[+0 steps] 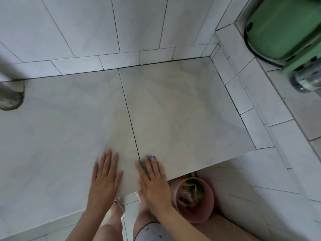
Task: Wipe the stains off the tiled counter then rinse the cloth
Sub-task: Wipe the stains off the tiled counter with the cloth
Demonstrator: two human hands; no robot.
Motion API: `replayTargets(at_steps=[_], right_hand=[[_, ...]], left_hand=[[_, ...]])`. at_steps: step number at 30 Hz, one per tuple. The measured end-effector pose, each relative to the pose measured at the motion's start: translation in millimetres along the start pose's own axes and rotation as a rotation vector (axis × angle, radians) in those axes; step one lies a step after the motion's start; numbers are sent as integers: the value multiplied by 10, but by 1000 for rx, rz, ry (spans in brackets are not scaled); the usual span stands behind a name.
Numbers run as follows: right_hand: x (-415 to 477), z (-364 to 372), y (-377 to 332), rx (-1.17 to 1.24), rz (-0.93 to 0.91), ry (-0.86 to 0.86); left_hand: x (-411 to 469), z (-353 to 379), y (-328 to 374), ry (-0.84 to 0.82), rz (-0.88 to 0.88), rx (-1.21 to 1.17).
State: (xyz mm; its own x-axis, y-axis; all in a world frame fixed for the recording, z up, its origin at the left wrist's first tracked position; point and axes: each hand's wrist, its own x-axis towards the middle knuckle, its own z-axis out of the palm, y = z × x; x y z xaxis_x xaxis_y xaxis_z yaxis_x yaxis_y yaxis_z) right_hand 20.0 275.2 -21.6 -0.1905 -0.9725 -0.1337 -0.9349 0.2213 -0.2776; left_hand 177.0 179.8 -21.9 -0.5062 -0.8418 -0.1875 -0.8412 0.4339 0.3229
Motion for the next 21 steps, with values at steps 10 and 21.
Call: replayTargets(at_steps=[10,21], right_hand=[[-206,-217,862,-50,475,95],[463,225,-939,-22,-122,-50]], left_hand=[[-111,-112,-317,-14,-28,35],[234,-279,-817,38,-160,64]])
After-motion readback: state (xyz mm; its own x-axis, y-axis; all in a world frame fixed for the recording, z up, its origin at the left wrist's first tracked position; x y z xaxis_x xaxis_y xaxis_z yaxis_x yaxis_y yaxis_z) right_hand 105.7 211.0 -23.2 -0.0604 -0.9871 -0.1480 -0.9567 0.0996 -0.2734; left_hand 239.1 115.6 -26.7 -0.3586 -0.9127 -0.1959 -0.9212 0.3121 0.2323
